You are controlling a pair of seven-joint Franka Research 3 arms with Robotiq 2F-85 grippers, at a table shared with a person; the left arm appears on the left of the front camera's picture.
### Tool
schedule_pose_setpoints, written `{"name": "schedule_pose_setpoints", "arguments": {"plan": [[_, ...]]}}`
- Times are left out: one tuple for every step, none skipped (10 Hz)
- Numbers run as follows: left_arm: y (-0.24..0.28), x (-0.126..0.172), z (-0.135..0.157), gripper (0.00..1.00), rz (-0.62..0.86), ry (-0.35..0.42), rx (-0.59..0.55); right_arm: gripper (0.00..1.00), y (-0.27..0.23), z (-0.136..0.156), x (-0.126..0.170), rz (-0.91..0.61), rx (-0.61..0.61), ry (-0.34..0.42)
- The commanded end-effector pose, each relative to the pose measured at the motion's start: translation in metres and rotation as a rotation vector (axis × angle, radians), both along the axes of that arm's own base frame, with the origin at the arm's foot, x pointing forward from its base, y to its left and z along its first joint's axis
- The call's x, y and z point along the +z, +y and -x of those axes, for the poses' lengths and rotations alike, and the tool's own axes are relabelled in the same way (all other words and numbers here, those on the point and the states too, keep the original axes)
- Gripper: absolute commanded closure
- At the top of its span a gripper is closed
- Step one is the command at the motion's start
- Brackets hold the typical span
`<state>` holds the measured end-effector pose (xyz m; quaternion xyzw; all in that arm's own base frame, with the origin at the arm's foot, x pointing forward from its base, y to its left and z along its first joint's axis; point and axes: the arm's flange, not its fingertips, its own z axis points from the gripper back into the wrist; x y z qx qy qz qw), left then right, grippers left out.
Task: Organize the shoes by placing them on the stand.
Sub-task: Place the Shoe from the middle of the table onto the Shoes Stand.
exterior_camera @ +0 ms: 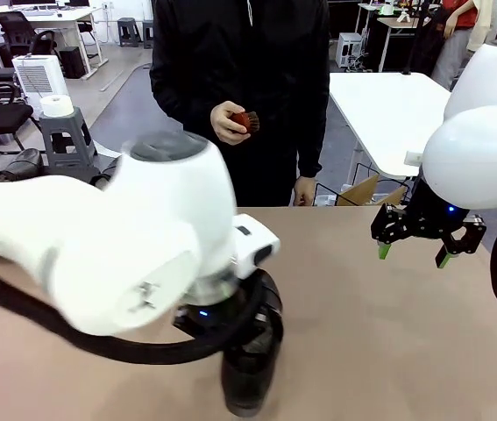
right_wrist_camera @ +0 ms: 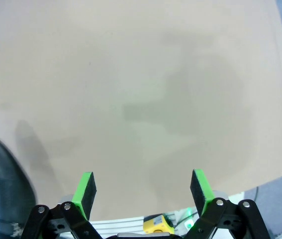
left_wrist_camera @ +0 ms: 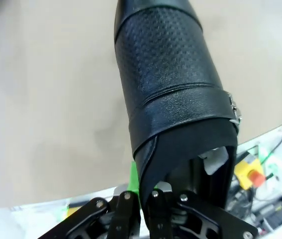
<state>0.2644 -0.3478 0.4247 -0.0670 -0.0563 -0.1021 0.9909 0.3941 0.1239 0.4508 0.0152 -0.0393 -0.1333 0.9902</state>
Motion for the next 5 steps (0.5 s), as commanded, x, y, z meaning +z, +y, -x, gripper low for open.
{"name": "schedule_pose_setpoints", "arguments": {"plan": [[0.061, 0.035, 0.008, 1.0, 0.021, -0.028, -0.035, 0.0, -0.002, 0.0, 0.001, 0.007, 0.013, -0.004], [0.077, 0.04, 0.004, 1.0, 0.042, -0.02, 0.018, 0.0, -0.002, 0.0, 0.001, 0.007, 0.013, -0.004], [0.081, 0.036, 0.014, 1.0, 0.154, 0.088, 0.223, 0.0, -0.002, 0.0, 0.001, 0.007, 0.013, -0.004], [0.054, 0.035, 0.004, 1.0, 0.01, -0.023, -0.001, 0.0, -0.002, 0.0, 0.001, 0.007, 0.013, -0.004], [0.054, 0.035, 0.004, 1.0, 0.01, -0.023, -0.001, 0.0, -0.002, 0.0, 0.001, 0.007, 0.013, -0.004]]}}
